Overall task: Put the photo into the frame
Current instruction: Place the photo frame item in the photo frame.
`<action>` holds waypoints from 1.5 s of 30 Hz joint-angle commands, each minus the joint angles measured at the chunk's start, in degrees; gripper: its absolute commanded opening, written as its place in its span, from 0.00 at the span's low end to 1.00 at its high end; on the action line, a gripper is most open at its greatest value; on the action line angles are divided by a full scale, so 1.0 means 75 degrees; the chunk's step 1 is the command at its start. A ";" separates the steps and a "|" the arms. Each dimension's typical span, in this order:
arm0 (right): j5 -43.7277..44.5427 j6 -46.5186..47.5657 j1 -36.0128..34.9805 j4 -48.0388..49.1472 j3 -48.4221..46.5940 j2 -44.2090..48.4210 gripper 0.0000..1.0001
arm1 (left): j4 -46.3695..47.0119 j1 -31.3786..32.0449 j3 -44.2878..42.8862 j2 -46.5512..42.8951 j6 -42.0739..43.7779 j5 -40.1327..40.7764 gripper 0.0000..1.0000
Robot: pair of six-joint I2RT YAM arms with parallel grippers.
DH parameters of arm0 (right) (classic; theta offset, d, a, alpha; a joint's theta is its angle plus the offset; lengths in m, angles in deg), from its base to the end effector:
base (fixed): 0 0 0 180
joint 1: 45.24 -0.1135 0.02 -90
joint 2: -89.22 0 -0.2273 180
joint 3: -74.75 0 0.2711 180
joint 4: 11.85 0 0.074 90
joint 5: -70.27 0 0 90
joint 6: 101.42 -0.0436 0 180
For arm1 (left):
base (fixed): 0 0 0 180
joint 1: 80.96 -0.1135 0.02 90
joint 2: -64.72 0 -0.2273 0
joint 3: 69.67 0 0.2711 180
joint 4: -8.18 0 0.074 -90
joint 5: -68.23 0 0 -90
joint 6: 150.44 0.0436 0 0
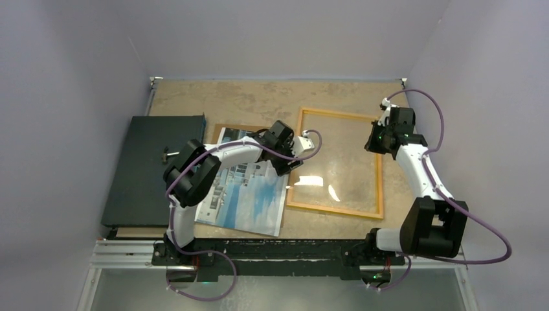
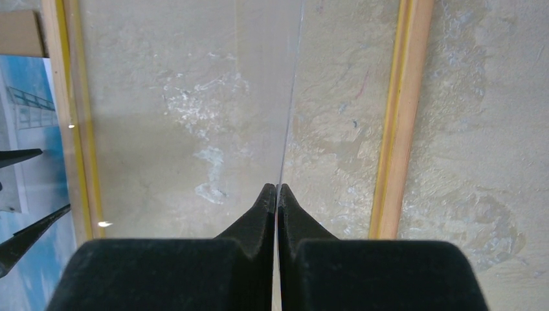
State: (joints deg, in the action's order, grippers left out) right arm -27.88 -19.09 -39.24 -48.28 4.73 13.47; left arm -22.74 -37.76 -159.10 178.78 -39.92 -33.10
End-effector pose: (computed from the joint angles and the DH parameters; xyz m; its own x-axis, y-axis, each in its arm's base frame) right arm 0.3195 -0.0274 0.2281 -0.6617 0.2024 -0.7219 0.0881 0.9772 0.1932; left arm 0.3041 -0.2973 0.1118 -0.2993 0.7526 -0.5866 0.9152 0.4003 0.0466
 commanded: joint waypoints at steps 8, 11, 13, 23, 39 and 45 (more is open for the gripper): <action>-0.0017 0.0237 -0.0085 0.0042 -0.0478 -0.0752 0.06 | -0.0139 0.0278 0.0207 -0.0342 0.0195 -0.0446 0.64; -0.0086 0.0188 -0.0097 0.0131 -0.0483 -0.0881 0.11 | -0.0140 0.0307 0.0274 -0.0420 0.0197 -0.0469 0.64; -0.0143 0.0119 -0.0097 0.0186 -0.0510 -0.0931 0.12 | -0.0143 0.0316 0.0287 -0.0449 0.0195 -0.0425 0.63; 0.0140 0.0183 -0.0097 0.0036 -0.0755 -0.0748 0.00 | 0.0004 -0.0092 -0.0209 -0.0388 -0.0497 0.0164 0.74; 0.0793 0.0470 -0.0337 -0.0184 -0.0635 -0.0530 0.00 | -0.0287 -0.0225 -0.0133 -0.0554 -0.0481 -0.1025 0.77; 0.0993 0.0424 -0.0343 -0.0117 -0.0404 -0.0160 0.00 | -0.0259 0.0075 0.0091 -0.0463 -0.0405 -0.1158 0.72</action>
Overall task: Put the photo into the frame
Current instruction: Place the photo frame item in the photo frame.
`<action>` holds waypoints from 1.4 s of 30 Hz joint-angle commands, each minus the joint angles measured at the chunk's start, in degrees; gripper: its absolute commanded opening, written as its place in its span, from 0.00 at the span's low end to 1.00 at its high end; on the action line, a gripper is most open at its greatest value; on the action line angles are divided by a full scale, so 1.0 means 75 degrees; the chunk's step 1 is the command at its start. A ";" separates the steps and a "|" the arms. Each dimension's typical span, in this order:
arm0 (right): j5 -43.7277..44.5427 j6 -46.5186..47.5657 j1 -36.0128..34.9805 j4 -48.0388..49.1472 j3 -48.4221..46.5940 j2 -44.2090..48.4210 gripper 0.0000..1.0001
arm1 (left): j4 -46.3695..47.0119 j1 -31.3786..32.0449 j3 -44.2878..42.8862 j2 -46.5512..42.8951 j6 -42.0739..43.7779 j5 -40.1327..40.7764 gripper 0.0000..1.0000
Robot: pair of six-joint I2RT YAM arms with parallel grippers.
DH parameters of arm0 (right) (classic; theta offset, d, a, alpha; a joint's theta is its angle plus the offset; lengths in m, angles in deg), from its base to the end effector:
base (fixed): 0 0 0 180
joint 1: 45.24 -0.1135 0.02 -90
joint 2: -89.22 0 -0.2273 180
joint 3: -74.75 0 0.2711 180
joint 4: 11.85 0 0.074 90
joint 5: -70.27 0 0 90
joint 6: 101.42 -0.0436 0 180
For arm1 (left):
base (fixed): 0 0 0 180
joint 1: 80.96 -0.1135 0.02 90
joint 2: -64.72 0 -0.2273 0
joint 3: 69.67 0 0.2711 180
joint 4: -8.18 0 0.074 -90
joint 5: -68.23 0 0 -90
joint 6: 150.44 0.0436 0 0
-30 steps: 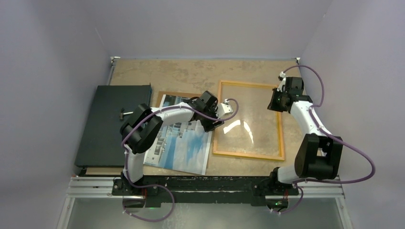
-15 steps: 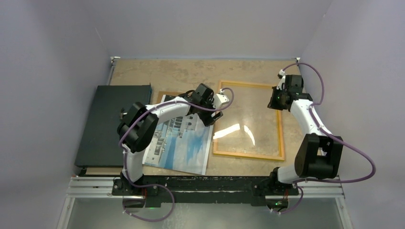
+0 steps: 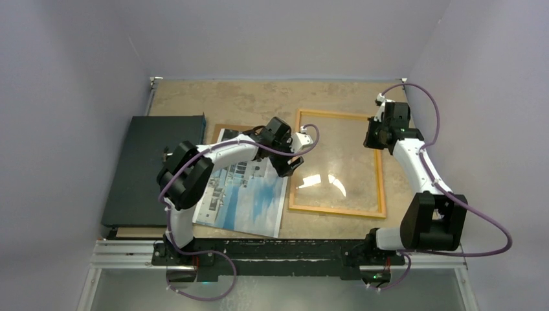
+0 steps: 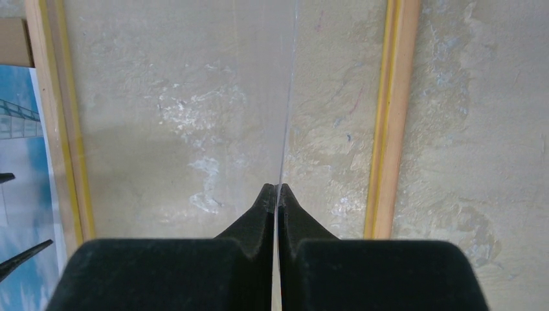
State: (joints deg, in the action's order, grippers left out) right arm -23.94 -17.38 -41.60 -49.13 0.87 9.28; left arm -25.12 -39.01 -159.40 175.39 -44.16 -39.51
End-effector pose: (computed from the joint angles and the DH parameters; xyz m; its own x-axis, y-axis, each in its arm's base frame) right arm 0.3349 -0.0181 0.2281 -0.6802 0.1470 -0.7181 0.0811 0.9888 0.1256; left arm 0.3042 -0.2913 0.1355 -0.3637 0.6859 -0.6303 0.9075 0.4136 -0.0735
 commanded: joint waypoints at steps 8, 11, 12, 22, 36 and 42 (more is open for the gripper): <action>0.0673 0.0173 -0.0028 -0.0004 0.0226 0.0524 0.00 | 0.0141 0.0628 0.0300 -0.0163 0.0262 -0.0136 0.70; 0.0845 0.0167 -0.0028 0.0007 0.0209 0.0492 0.00 | 0.0151 0.0816 0.0501 -0.0346 0.0480 -0.0042 0.76; 0.0873 0.0162 -0.0028 0.0004 0.0188 0.0455 0.00 | 0.0137 0.0895 0.0613 -0.0423 0.0592 -0.0022 0.78; 0.0656 0.0062 -0.0028 -0.0072 -0.0058 0.0148 0.00 | 0.0221 0.2141 0.1589 -0.1245 0.1614 0.0690 0.94; 0.0581 -0.0043 -0.0028 0.0078 -0.0077 0.0128 0.00 | 0.1769 0.2693 0.1979 -0.0789 0.1846 0.3643 0.88; 0.0082 -0.0246 -0.0028 0.0312 -0.0147 -0.0040 0.00 | 0.2068 0.2641 0.1957 -0.0811 0.1814 0.3861 0.85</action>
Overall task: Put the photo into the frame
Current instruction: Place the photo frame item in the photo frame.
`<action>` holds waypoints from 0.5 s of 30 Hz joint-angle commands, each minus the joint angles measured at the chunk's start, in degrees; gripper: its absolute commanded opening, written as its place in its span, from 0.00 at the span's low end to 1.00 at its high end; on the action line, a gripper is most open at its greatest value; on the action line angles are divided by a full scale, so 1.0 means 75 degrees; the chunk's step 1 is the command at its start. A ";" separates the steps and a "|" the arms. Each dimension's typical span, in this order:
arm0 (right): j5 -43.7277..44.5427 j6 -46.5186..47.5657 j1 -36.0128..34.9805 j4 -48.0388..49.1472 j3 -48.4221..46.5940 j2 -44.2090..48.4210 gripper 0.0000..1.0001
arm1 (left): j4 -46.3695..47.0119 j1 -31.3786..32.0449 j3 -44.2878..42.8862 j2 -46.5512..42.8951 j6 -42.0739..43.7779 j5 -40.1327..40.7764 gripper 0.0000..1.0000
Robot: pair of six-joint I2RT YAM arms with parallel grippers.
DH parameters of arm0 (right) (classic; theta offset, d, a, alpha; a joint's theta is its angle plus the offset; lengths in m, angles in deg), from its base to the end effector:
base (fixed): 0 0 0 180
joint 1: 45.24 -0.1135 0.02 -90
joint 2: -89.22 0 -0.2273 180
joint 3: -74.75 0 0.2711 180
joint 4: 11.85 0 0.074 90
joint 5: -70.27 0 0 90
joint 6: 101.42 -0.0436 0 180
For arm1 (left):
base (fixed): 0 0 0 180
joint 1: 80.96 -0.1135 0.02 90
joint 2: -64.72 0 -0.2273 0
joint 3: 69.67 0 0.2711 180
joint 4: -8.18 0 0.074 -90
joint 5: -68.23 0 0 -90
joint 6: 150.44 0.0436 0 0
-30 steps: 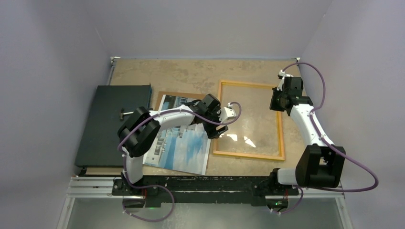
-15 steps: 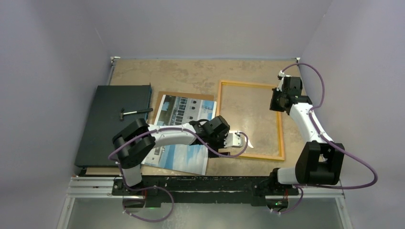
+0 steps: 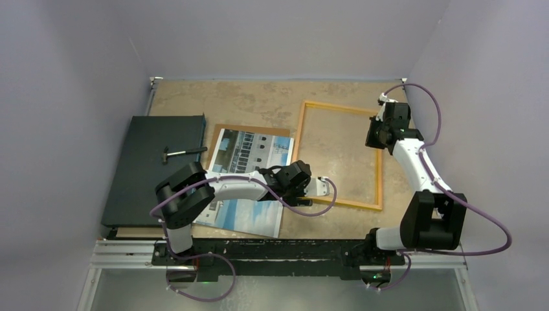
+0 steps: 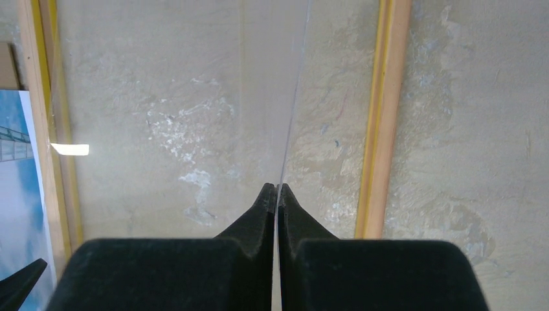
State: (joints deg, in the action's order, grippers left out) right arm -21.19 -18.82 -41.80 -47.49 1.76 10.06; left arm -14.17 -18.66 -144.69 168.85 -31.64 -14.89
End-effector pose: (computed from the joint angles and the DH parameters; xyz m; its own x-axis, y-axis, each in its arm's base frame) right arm 0.3339 -0.0190 0.2292 -0.6546 0.1683 -0.7370 0.1264 0.9855 0.1128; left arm 0.1838 -0.3388 0.1103 0.0881 0.8610 -0.5009 0.9150 0.1287 0.3823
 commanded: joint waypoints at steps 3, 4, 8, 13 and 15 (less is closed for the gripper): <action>-0.0433 -0.0114 -0.0002 0.0152 -0.0352 -0.0295 0.00 | 0.0614 -0.0206 -0.0096 0.0135 0.0044 0.0468 0.85; -0.0438 -0.0115 -0.0002 0.0142 -0.0396 -0.0347 0.00 | 0.0609 -0.0294 -0.0150 0.0162 0.0022 0.0431 0.85; -0.0498 -0.0128 -0.0002 0.0175 -0.0534 -0.0507 0.00 | 0.0344 -0.1064 -0.0547 0.0142 -0.0197 -0.0018 0.86; -0.0948 -0.0275 -0.0002 0.0187 -0.0515 -0.0528 0.00 | 0.0169 -0.1330 -0.0493 -0.0529 -0.0031 -0.0632 0.96; -0.0952 -0.0329 -0.0002 0.0250 -0.0473 -0.0478 0.00 | -0.0066 -0.1368 -0.0573 -0.0740 -0.0093 -0.0951 0.97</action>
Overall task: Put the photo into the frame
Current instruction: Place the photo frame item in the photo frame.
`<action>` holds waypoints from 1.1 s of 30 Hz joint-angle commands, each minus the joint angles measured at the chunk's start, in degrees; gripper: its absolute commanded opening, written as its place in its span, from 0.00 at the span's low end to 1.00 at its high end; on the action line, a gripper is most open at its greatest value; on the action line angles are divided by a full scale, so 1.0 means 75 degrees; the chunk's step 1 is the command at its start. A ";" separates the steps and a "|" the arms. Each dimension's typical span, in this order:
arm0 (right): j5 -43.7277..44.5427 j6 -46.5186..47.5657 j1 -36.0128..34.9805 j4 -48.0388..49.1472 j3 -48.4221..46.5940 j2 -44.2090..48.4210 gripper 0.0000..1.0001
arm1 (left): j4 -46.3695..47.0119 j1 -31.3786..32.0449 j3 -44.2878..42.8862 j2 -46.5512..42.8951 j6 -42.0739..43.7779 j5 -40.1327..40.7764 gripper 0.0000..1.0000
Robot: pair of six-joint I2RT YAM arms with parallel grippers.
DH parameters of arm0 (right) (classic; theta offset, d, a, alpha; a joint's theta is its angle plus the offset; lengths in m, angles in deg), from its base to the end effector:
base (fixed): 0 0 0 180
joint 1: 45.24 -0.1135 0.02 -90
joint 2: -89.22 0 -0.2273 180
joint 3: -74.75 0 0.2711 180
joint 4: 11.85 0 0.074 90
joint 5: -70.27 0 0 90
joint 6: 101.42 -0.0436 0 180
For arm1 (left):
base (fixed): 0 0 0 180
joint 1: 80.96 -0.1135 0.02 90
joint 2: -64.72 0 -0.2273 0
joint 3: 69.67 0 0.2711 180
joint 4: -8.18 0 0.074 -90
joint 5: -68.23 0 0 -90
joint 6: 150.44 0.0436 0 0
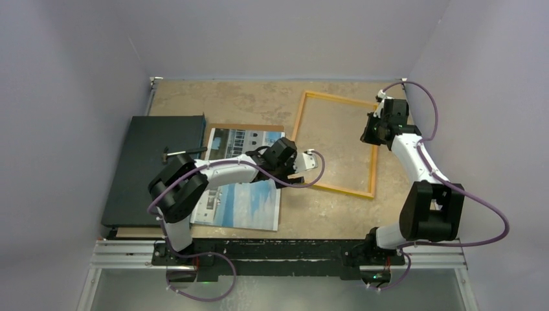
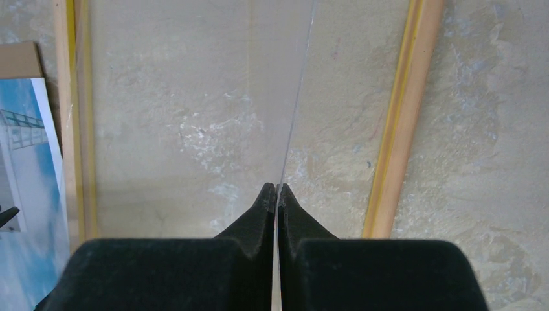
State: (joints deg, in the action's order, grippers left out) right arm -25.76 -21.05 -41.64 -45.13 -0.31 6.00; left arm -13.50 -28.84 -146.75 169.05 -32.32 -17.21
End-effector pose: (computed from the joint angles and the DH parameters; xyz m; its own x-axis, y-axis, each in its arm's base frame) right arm 0.3491 -0.0174 0.2231 -0.6539 0.2078 -0.7275 0.0946 0.9764 0.1940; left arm 0.2449 -0.3092 0.1210 -0.0525 0.8327 -0.5512 0.8838 0.2957 0.3625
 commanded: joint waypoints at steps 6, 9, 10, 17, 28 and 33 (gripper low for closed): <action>-0.0381 0.0002 0.0011 0.0007 -0.0211 0.0076 0.00 | -0.1094 -0.0457 -0.1065 -0.0955 -0.0858 -0.1692 1.00; -0.0304 0.0090 0.0030 -0.0066 -0.0326 0.0057 0.00 | -0.1343 -0.0781 -0.1634 -0.0856 -0.1308 -0.1629 1.00; -0.0280 0.0121 0.0042 -0.0087 -0.0360 0.0057 0.00 | -0.1298 -0.1019 -0.1797 -0.0752 -0.1583 -0.1559 1.00; -0.0387 0.0141 0.0137 0.0036 -0.0251 0.0002 0.00 | -0.0966 -0.2346 -0.2775 0.0287 -0.2775 -0.1184 0.88; -0.0460 0.0547 0.0165 -0.0183 -0.0790 -0.0497 0.00 | -0.0498 -0.2508 -0.2644 0.1296 -0.2671 -0.1572 0.81; -0.0500 0.0920 0.0164 -0.0489 -0.1177 -0.0919 0.00 | -0.0331 -0.2451 -0.2504 0.1592 -0.2596 -0.1811 0.71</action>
State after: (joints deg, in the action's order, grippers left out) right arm -28.40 -18.41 -40.33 -46.05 -5.52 0.86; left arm -18.83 -47.53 -166.13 179.89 -51.44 -28.40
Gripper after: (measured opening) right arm 0.005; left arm 0.726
